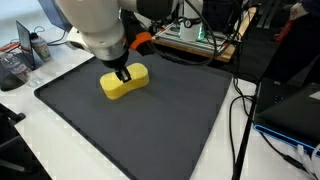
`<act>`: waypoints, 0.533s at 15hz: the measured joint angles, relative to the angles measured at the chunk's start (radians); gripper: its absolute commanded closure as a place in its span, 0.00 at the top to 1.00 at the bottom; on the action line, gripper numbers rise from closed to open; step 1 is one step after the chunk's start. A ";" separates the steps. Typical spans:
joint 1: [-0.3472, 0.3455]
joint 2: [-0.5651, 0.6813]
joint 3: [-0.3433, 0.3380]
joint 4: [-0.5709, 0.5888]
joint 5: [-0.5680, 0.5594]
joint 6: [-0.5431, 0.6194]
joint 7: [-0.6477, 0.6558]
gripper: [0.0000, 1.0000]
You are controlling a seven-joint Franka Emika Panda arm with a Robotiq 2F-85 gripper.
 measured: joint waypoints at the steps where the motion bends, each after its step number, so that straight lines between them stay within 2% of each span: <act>1: -0.017 -0.004 -0.003 0.003 0.033 0.000 -0.021 0.03; 4: -0.063 -0.021 -0.012 0.002 0.119 0.018 -0.074 0.03; 8: -0.112 -0.068 -0.025 -0.058 0.183 0.142 -0.153 0.03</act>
